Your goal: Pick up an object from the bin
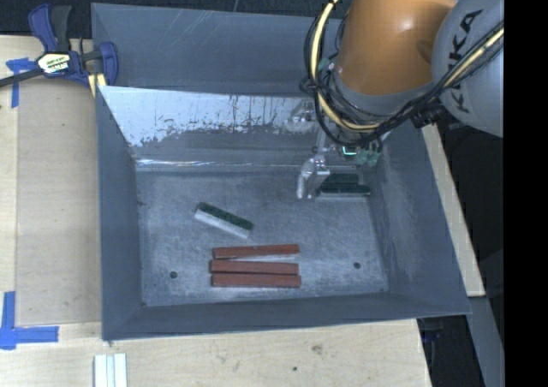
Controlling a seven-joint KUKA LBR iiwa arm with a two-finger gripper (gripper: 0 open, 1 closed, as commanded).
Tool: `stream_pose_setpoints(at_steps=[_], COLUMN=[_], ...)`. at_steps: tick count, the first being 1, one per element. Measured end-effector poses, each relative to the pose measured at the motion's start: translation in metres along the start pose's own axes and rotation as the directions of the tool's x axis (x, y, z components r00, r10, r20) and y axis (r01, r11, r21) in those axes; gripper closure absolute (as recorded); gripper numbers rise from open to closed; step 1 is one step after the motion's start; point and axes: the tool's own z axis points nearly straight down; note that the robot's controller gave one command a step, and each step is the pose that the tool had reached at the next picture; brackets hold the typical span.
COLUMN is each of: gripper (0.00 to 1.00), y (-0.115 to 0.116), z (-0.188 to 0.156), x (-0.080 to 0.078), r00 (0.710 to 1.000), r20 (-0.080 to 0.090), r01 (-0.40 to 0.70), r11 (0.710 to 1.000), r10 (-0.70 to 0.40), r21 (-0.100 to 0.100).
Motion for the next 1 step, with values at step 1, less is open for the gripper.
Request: stream_pose_setpoints(at_steps=[1], gripper=[0.00], y=[-0.0002], z=[-0.0052], x=[-0.0013], r00=[1.000], r20=[0.009], r01=[-0.001], r11=[1.000], r10=[0.001], r21=[-0.001])
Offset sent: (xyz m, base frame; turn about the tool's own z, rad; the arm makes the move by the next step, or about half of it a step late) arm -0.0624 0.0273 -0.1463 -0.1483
